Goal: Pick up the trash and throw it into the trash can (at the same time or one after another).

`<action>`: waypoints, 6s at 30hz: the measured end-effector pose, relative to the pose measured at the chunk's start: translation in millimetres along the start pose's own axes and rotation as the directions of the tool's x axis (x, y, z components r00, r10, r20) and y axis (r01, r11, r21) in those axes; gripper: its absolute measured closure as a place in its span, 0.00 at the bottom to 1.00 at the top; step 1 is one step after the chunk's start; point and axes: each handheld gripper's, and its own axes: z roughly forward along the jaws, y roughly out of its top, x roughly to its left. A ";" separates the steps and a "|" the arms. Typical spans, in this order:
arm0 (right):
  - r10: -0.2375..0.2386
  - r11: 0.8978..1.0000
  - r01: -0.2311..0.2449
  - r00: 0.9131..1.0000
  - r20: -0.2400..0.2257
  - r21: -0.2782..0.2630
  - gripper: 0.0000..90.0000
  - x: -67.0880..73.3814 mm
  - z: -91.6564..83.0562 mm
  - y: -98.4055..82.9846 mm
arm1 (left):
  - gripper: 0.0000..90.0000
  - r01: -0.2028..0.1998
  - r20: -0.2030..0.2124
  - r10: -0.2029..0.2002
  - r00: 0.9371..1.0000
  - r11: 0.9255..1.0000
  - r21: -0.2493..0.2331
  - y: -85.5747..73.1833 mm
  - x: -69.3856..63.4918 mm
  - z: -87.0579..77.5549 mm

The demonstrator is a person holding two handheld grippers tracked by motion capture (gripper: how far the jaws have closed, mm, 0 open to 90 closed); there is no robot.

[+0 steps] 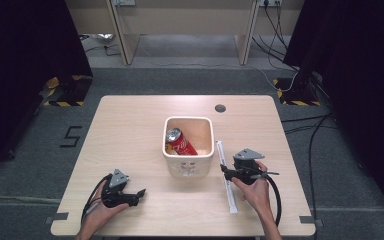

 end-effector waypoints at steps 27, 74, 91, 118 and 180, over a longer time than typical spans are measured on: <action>0.029 0.993 -0.025 0.999 -0.036 0.113 0.63 -2.4 23.0 -15.6 | 0.15 0.000 0.000 0.000 1.000 1.000 0.000 0.0 0.0 0.0; 0.110 0.990 -0.108 0.994 0.011 -0.088 0.88 -47.6 -38.4 1.1 | 0.15 0.000 0.001 0.000 1.000 1.000 -0.001 0.0 0.1 0.1; 0.088 0.989 -0.086 0.996 0.008 -0.121 0.88 -46.7 -52.4 17.2 | 0.15 0.001 0.001 -0.001 1.000 1.000 -0.001 0.0 0.1 0.1; -0.017 0.972 0.000 0.997 -0.070 -0.235 0.88 -22.3 -81.0 98.2 | 0.15 0.001 0.002 -0.001 1.000 1.000 -0.003 -0.1 0.2 0.1; -0.077 0.981 0.041 0.979 -0.188 -0.189 0.87 56.7 29.7 195.2 | 0.15 0.000 0.011 0.000 1.000 1.000 0.000 0.0 0.9 -0.2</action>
